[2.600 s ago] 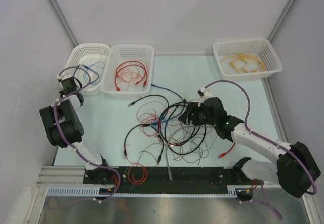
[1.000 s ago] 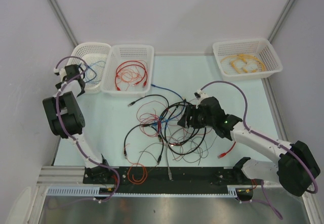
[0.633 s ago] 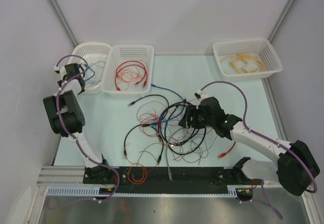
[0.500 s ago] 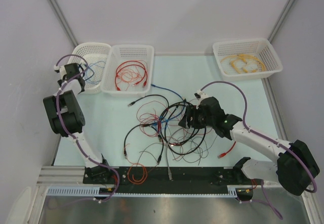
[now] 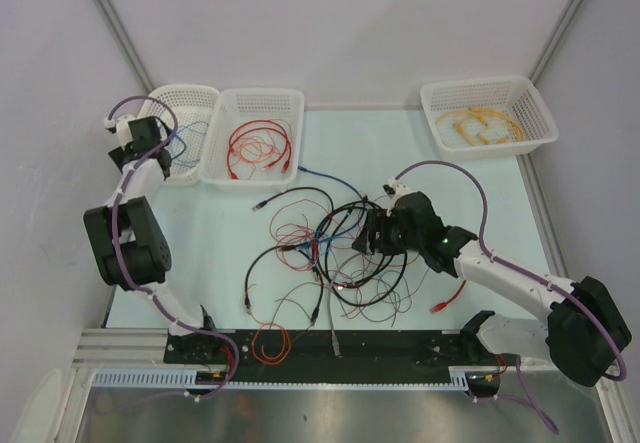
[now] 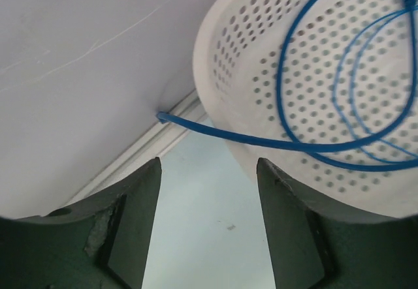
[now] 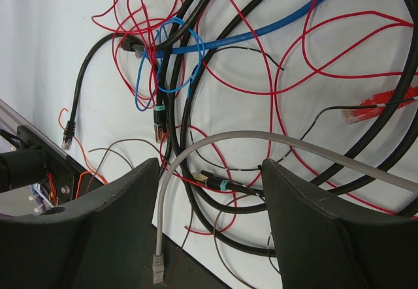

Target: Untangle the cables

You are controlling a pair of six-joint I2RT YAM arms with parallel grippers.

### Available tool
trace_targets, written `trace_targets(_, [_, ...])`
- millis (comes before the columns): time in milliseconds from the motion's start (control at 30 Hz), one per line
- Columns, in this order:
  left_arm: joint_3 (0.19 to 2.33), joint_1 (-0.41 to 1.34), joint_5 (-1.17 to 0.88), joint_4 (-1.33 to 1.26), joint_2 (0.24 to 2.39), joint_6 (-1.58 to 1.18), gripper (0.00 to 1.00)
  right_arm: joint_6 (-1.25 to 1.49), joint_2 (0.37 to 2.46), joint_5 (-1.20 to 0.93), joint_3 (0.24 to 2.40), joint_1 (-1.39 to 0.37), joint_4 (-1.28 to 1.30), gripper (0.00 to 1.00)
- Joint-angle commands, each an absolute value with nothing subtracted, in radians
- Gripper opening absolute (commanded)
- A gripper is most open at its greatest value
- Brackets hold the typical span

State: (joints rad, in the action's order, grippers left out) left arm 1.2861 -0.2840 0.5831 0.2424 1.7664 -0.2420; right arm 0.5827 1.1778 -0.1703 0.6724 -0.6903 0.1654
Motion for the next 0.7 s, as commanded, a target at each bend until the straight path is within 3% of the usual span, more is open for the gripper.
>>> trace_targets(0, [1.266,-0.273,0.484,0.261,1.635,-0.423,0.66,0.574,1.163,-0.161,0.707,-0.701,0.137,0.69])
trace_targets(33, [1.237,-0.273,0.457,0.259,1.614,-0.457,0.77,0.577,1.163,-0.161,0.709,-0.703,0.130,0.69])
trace_targets(67, [1.214,-0.273,0.425,0.250,1.561,-0.492,0.99,0.577,1.161,-0.161,0.707,-0.709,0.127,0.69])
trace_targets(333, [0.902,-0.275,0.138,-0.039,1.329,-0.853,1.00,0.586,1.120,-0.130,0.707,-0.733,0.141,0.69])
trace_targets(533, [0.890,-0.291,0.181,0.019,1.330,-1.158,1.00,0.597,1.097,-0.095,0.707,-0.753,0.158,0.69])
trace_targets(667, [0.790,-0.298,0.214,-0.202,1.319,-1.238,1.00,0.600,1.098,-0.072,0.706,-0.764,0.160,0.69])
